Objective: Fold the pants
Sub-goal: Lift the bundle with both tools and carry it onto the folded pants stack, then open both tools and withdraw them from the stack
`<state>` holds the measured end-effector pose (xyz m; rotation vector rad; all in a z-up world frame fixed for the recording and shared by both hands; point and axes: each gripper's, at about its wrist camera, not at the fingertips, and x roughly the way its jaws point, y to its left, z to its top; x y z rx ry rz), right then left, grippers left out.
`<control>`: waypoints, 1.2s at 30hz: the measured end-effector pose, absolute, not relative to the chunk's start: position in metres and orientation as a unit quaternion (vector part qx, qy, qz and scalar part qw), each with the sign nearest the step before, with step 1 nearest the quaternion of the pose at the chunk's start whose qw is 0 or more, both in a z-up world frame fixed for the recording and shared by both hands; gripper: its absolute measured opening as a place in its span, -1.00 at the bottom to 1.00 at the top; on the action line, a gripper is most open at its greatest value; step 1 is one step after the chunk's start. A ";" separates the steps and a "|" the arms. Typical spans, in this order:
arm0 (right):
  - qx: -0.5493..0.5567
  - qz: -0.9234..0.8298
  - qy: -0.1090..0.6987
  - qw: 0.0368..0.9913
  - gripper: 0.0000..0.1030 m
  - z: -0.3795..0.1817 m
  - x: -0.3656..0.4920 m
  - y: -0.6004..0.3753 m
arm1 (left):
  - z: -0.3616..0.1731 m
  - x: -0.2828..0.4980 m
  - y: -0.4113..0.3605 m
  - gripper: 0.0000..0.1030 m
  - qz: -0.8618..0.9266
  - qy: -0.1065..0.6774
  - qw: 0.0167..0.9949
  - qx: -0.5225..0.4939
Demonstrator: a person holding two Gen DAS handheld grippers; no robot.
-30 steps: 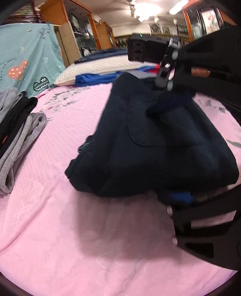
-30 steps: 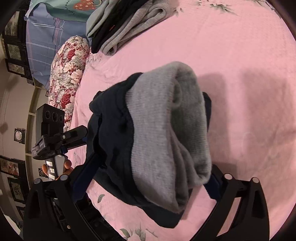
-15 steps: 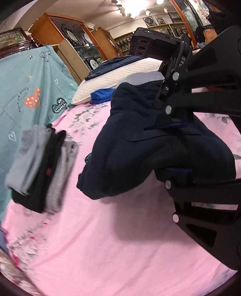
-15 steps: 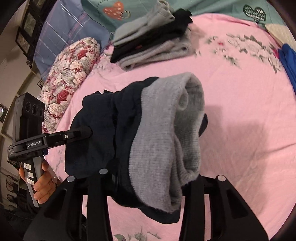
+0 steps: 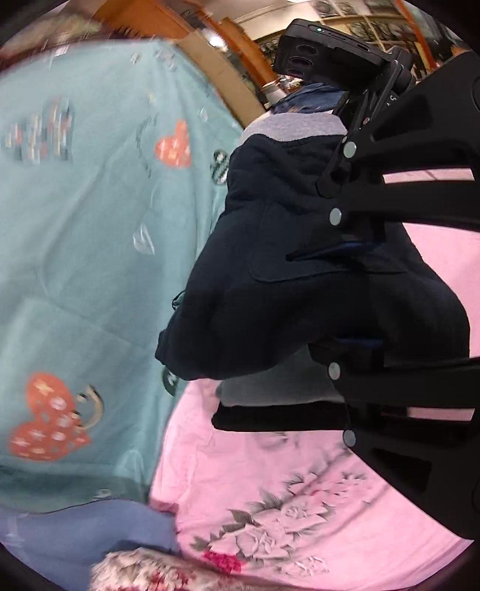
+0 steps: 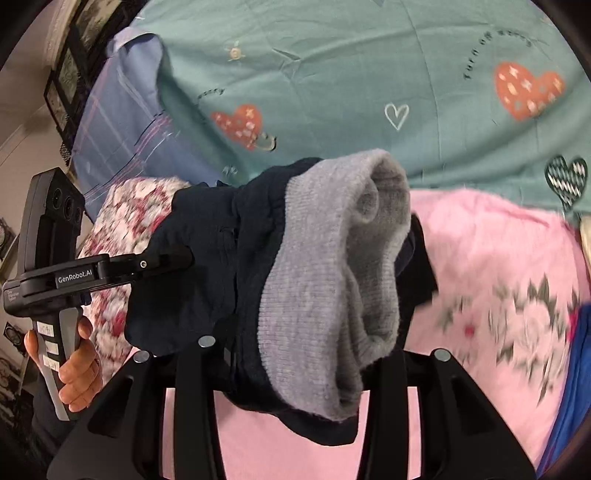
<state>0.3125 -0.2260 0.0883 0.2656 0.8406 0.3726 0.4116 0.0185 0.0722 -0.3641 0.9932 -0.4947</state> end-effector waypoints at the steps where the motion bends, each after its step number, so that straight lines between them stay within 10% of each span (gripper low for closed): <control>1: 0.135 0.178 0.411 0.884 -0.21 0.087 0.333 -0.228 | 0.060 0.425 0.019 -0.34 -0.224 0.482 0.828 -0.181; 7: 0.099 0.161 0.458 0.868 -0.04 0.025 0.410 -0.231 | -0.001 0.455 0.018 0.14 -0.200 0.512 0.819 -0.162; 10: 0.067 0.135 0.453 0.879 0.71 0.012 0.414 -0.231 | 0.011 0.453 0.023 0.38 -0.192 0.502 0.830 -0.150; 36: 0.044 0.036 0.331 0.942 0.78 0.127 0.338 -0.221 | 0.060 0.214 0.047 0.96 -0.113 0.372 0.913 -0.119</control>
